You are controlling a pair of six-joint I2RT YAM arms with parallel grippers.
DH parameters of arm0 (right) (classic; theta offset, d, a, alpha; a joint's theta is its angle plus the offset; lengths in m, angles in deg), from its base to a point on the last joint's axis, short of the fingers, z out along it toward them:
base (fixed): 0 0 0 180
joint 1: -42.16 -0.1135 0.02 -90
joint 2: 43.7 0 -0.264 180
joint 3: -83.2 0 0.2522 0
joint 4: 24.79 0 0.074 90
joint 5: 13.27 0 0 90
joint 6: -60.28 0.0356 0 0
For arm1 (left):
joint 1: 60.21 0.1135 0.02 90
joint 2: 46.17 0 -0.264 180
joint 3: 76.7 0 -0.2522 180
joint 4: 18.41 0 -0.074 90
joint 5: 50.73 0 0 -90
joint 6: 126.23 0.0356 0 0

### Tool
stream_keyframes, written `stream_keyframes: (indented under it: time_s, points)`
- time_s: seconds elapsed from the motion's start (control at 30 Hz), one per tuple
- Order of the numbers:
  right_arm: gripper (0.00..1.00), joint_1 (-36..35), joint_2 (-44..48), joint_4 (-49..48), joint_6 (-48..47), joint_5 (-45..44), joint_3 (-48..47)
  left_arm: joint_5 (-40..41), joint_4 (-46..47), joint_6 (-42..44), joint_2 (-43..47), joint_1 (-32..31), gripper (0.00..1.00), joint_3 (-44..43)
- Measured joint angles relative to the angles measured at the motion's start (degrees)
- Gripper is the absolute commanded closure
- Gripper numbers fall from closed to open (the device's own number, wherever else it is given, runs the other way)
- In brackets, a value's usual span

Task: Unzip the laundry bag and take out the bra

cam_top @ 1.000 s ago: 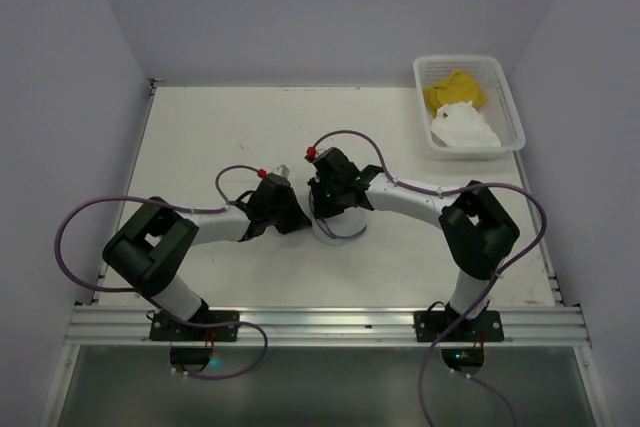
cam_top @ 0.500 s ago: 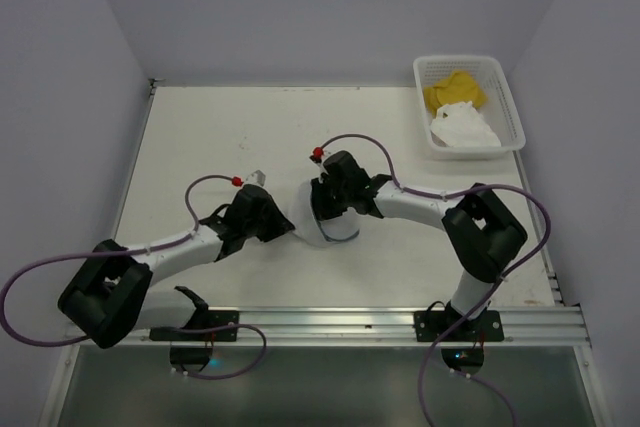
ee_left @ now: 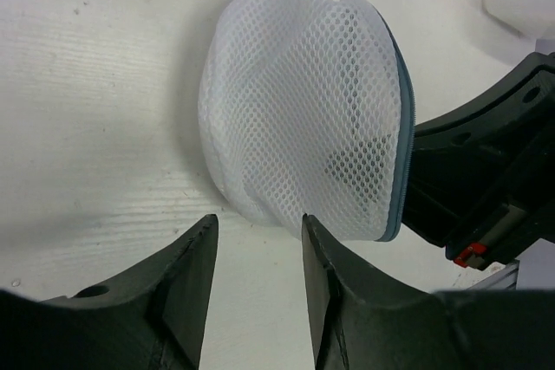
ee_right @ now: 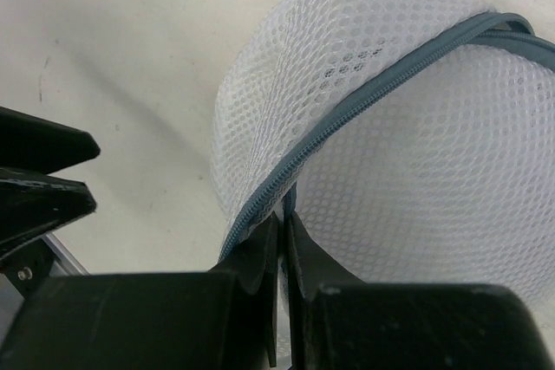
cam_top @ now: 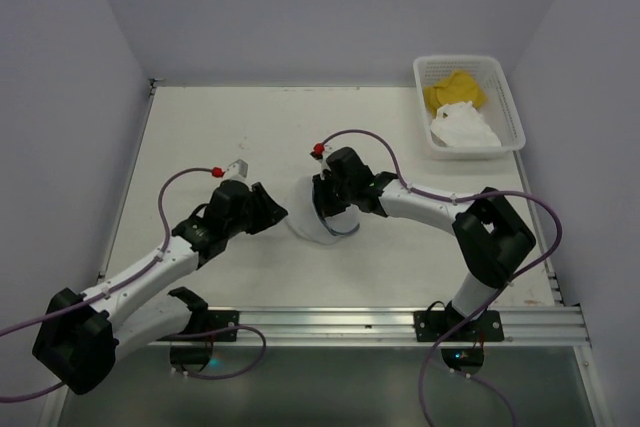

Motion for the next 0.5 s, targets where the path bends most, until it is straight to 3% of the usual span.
stream_keyframes:
  time_s: [0.2,0.5]
  points:
    - [1.00,0.00,-0.02,0.70,-0.90,-0.02,-0.11,-0.76,2.21,-0.11,3.50,1.05,0.62,1.66]
    - [1.00,0.00,-0.02,1.11,-1.33,0.02,-0.26,-4.50,13.11,0.15,-17.70,1.07,0.79,-1.90]
